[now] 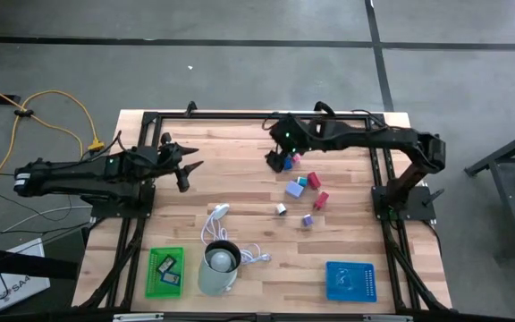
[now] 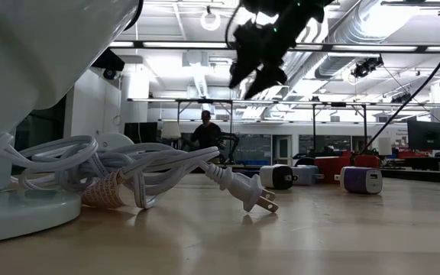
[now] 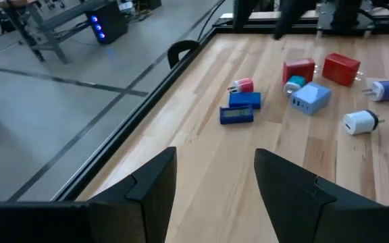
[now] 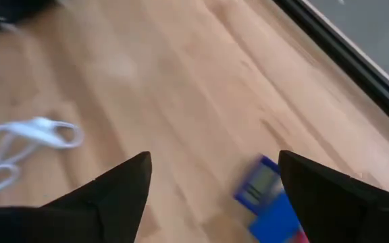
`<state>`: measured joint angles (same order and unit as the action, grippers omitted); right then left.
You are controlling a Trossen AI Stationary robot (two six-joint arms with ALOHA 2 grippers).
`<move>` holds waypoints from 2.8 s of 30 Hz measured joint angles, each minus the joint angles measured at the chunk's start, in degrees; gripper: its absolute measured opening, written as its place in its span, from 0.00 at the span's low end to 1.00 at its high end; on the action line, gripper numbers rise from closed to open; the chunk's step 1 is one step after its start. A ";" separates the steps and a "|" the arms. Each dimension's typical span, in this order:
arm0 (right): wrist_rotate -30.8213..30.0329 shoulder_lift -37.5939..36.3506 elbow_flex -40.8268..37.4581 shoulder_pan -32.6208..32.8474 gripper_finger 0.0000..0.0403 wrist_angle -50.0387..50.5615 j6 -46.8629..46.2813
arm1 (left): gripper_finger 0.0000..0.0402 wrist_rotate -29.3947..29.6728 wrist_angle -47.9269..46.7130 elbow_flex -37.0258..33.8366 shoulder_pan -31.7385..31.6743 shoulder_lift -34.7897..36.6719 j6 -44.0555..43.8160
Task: Pick & Place Office items
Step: Put the blue digital timer into the green basket
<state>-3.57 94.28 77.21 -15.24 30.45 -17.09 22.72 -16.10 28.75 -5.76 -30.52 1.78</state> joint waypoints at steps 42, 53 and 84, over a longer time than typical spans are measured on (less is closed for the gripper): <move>-2.31 9.05 -0.13 -3.35 0.77 14.50 -36.89 | 0.48 0.00 -0.05 0.02 -0.13 0.00 -0.34; -5.87 11.40 -0.13 0.43 0.70 15.53 -46.00 | 0.48 0.00 0.04 0.02 -0.13 0.00 0.00; -8.09 15.93 -0.02 1.35 0.58 12.04 -42.68 | 0.48 0.00 0.31 0.02 -0.11 -0.02 -0.09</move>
<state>-11.66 110.21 77.19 -13.89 42.49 -59.77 22.72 -15.79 28.77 -5.87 -30.54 1.69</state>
